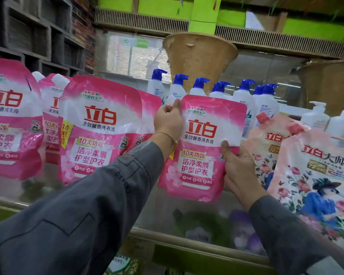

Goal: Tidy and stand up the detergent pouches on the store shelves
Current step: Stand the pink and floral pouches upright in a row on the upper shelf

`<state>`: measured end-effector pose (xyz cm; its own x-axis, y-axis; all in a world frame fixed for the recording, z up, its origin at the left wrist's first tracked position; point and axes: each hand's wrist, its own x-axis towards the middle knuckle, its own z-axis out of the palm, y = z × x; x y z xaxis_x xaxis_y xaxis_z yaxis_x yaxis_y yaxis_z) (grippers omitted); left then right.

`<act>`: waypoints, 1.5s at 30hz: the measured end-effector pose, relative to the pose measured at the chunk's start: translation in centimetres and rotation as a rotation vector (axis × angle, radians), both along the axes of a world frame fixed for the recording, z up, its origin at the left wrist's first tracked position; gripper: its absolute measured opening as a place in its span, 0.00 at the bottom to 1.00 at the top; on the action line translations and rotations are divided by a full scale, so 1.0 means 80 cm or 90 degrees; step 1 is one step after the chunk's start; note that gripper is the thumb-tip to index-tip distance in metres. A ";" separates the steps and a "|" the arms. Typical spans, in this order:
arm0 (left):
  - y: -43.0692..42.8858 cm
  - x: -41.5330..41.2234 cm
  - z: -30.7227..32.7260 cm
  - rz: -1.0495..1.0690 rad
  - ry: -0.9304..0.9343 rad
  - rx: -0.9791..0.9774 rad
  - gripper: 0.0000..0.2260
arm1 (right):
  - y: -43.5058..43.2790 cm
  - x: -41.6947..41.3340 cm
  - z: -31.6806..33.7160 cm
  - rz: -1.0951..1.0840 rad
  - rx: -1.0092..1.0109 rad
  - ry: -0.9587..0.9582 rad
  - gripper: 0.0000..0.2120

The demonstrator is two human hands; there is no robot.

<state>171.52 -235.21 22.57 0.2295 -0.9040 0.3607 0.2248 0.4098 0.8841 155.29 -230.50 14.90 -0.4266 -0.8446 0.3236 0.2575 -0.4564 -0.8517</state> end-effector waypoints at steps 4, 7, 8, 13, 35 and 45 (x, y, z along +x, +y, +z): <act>0.000 -0.001 0.005 0.078 -0.132 -0.006 0.11 | 0.004 0.003 0.002 0.013 0.024 0.029 0.16; 0.013 -0.009 -0.009 0.107 -0.251 -0.060 0.29 | 0.009 0.000 0.002 0.022 0.060 0.108 0.11; 0.023 -0.013 -0.019 0.126 -0.324 -0.080 0.34 | 0.012 0.000 0.002 0.032 0.074 0.160 0.11; 0.059 -0.024 -0.092 0.145 -0.585 -0.068 0.45 | 0.033 -0.007 -0.015 0.099 0.188 0.414 0.18; 0.057 -0.007 -0.124 0.090 -0.729 -0.020 0.43 | -0.013 -0.011 -0.046 -0.042 0.266 0.421 0.34; 0.064 -0.004 -0.109 0.012 -0.726 -0.015 0.44 | 0.017 0.001 -0.039 -0.070 0.256 0.396 0.24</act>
